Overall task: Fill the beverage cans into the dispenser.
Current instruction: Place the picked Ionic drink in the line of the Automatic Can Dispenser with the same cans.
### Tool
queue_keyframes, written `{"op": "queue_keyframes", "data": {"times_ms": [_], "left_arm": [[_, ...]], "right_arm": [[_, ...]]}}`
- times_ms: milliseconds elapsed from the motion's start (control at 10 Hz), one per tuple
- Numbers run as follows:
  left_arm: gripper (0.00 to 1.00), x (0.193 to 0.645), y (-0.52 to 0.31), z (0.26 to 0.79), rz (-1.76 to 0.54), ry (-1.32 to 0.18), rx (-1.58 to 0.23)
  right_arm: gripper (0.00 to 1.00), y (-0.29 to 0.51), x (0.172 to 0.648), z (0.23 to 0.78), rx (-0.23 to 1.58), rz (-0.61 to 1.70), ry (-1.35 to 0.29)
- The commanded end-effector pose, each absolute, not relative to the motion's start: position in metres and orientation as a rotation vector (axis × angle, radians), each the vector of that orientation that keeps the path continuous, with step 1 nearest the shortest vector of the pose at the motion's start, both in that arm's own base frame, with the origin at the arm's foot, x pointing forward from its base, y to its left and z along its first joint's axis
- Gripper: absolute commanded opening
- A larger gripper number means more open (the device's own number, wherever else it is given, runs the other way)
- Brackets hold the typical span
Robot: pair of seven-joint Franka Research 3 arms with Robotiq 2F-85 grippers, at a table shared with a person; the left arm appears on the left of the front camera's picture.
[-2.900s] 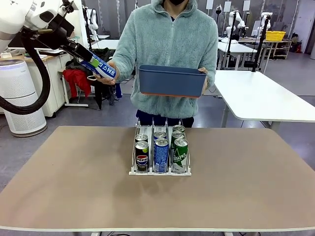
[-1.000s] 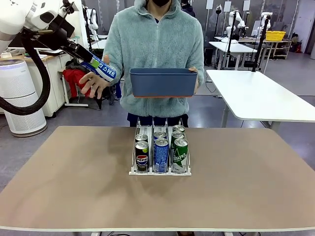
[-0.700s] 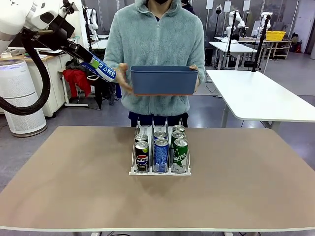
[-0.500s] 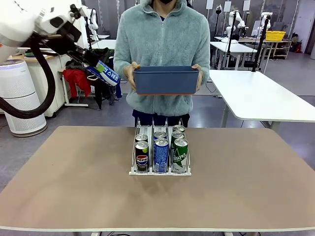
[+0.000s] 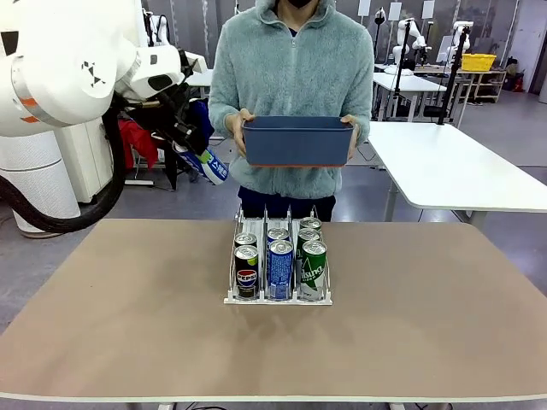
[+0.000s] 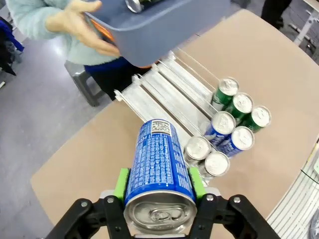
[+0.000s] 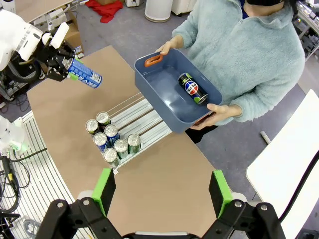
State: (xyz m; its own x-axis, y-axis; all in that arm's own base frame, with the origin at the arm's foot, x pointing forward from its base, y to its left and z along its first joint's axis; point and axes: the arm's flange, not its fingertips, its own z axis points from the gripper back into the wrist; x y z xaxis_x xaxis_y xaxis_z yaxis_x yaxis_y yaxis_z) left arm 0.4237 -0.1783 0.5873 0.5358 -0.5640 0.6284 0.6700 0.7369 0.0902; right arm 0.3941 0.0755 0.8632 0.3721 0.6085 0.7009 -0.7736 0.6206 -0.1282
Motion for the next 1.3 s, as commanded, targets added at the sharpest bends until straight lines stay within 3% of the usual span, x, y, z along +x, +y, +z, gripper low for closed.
{"op": "queue_keyframes", "data": {"times_ms": [0, 100, 600, 800, 1200], "left_arm": [[0.57, 0.426, -0.160, 0.607, -0.809, -0.616, -0.268], [0.57, 0.424, -0.178, 0.587, -0.739, -0.684, -0.169], [0.57, 0.426, -0.187, 0.589, -0.743, -0.636, -0.171], [0.57, 0.405, -0.222, 0.590, -0.758, -0.549, -0.119], [0.57, 0.360, -0.295, 0.567, -0.764, -0.533, -0.066]], "right_arm": [[1.00, 0.076, 0.394, 0.863, 0.241, 0.883, -0.786], [1.00, 0.076, 0.394, 0.863, 0.241, 0.883, -0.786], [1.00, 0.076, 0.394, 0.863, 0.241, 0.883, -0.786], [1.00, 0.076, 0.394, 0.863, 0.241, 0.883, -0.786], [1.00, 0.076, 0.394, 0.863, 0.241, 0.883, -0.786]]}}
